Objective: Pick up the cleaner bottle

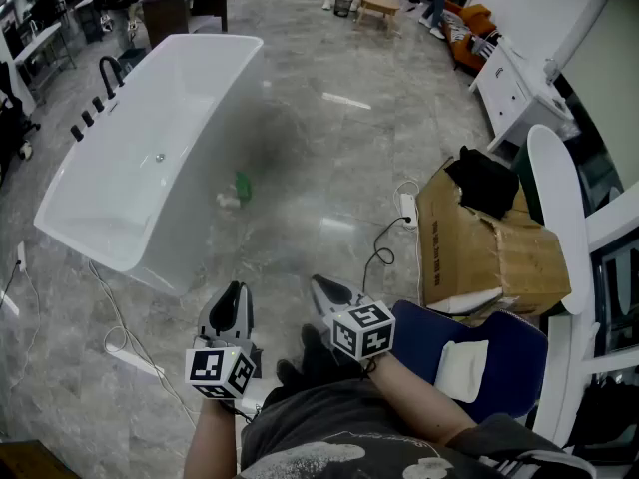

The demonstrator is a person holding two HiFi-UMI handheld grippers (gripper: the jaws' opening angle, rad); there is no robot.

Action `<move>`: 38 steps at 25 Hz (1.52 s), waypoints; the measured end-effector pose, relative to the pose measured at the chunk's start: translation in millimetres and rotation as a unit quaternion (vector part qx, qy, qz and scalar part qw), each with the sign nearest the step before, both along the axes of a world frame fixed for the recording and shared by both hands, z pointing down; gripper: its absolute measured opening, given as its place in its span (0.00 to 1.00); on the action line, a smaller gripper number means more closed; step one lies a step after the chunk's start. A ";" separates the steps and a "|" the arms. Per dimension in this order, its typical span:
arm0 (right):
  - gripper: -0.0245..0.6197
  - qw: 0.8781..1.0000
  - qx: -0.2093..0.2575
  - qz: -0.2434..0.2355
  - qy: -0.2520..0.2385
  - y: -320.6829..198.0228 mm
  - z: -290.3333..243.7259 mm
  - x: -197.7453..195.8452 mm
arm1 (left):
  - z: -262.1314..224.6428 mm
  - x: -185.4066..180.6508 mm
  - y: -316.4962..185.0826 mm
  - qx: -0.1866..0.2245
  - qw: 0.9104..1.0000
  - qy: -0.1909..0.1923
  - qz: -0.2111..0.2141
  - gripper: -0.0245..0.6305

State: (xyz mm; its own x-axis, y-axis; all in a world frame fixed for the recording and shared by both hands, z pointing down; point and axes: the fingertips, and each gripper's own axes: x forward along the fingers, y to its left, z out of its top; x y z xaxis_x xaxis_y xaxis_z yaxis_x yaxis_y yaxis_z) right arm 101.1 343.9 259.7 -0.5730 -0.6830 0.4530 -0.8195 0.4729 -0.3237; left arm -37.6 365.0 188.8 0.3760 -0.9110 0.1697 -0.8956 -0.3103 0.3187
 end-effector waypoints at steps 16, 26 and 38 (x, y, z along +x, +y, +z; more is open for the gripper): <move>0.09 0.999 0.002 0.007 -0.043 6.6 -15.7 -4.9 | -7.8 -19.6 11.4 0.008 1.000 0.004 -0.020 0.11; 0.09 0.999 -0.012 0.008 -0.045 -26.8 9.4 6.1 | 5.0 -18.4 -10.3 -0.001 0.999 -0.009 -0.034 0.11; 0.09 0.997 -0.047 0.009 -0.063 -166.6 38.1 45.0 | 21.6 18.6 -146.3 -0.030 0.998 -0.008 -0.045 0.11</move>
